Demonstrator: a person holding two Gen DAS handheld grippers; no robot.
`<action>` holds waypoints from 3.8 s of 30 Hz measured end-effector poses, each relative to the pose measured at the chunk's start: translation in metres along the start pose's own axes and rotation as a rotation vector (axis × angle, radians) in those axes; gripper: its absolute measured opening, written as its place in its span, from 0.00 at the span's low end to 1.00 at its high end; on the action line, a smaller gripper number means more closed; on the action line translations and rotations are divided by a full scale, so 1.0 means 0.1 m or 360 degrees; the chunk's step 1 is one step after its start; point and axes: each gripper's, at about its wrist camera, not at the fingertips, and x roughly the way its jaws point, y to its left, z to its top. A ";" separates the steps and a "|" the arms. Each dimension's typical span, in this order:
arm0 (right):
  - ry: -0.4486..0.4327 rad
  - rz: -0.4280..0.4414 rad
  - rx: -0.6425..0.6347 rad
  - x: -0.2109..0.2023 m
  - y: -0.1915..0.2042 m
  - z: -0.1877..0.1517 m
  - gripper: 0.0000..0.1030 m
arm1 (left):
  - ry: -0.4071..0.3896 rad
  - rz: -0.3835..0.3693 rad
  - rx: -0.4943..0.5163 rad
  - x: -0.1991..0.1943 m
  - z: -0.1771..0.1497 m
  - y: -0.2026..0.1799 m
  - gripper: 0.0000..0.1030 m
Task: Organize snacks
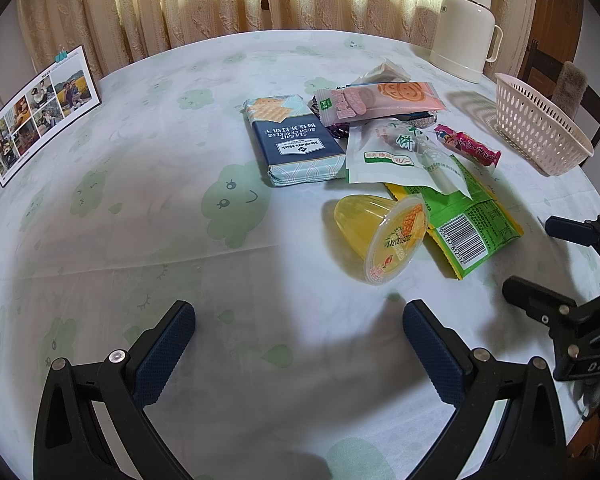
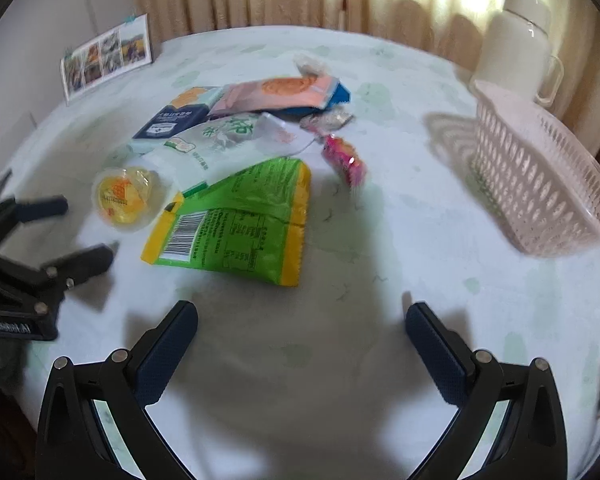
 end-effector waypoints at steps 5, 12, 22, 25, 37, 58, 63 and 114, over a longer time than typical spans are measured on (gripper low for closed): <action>0.0064 -0.0003 0.0020 0.02 0.02 0.03 1.00 | -0.0001 0.0000 0.0000 0.00 0.00 0.00 1.00; 0.0031 -0.0018 0.0035 0.02 0.03 0.01 1.00 | 0.0000 0.0000 0.0001 0.00 0.00 0.00 1.00; 0.0010 -0.0021 0.0052 0.00 0.02 0.00 1.00 | -0.0033 -0.0072 0.0015 -0.06 0.06 -0.05 1.00; 0.0010 -0.0020 0.0051 0.00 0.02 0.00 1.00 | -0.0070 -0.0073 -0.0003 -0.12 0.14 -0.08 1.00; 0.0010 -0.0020 0.0051 0.00 0.02 0.00 1.00 | -0.0016 -0.0056 -0.0028 0.06 0.42 -0.23 0.76; -0.0024 0.0090 0.0059 -0.05 0.11 0.10 1.00 | -0.0307 -0.0074 -0.0081 -0.19 0.28 0.02 0.46; -0.0026 0.0039 -0.0028 0.05 0.33 0.30 1.00 | -0.0296 -0.0109 -0.0107 -0.17 0.30 0.09 0.46; -0.0033 0.0446 -0.0306 0.09 0.34 0.46 0.85 | -0.0258 -0.0114 -0.0190 -0.11 0.27 0.21 0.39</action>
